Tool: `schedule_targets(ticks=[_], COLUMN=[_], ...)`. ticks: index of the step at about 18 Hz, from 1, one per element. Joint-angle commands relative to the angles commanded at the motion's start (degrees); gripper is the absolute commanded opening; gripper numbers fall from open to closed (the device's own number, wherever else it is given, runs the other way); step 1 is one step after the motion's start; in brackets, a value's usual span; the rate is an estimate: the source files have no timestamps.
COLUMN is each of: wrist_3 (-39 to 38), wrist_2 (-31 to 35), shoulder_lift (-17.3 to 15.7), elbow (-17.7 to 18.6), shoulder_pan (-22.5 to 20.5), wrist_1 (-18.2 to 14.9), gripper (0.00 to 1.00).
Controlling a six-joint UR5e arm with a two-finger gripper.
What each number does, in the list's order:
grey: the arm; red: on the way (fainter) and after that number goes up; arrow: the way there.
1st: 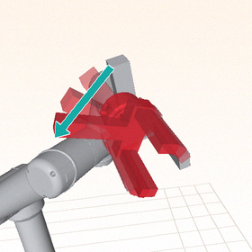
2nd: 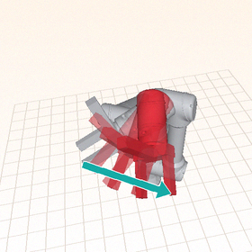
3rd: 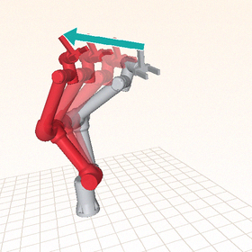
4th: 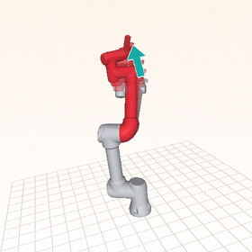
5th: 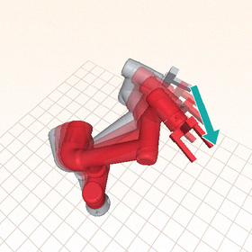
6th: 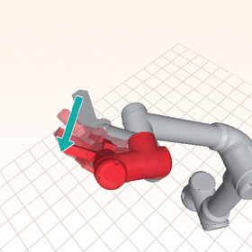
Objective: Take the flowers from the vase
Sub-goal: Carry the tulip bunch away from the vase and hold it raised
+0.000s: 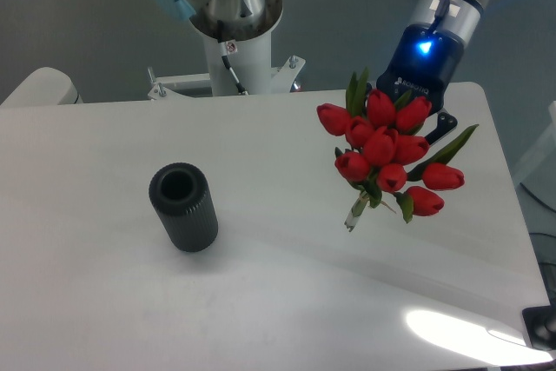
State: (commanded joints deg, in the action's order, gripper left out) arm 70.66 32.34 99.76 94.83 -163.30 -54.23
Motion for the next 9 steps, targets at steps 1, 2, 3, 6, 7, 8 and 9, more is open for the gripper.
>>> schedule_targets(ticks=[1,2,3,6,7,8,9], wrist_3=[0.0,0.0,0.0,0.0,0.0,0.0,0.0], wrist_2=[0.0,0.0,0.0,0.0,0.0,0.0,0.3], shoulder_lift=[0.0,0.0,0.0,0.0,0.0,0.0,0.0], elbow=[0.0,0.0,0.1,0.1,-0.2,-0.2,-0.2], shoulder_pan=[-0.1,-0.1,-0.1,0.0,0.0,0.0,0.0], wrist_1=[0.1,0.1,0.1,0.1,0.0,0.0,0.1], gripper=[0.34,0.34,0.34,0.34,0.34,0.34,0.34])
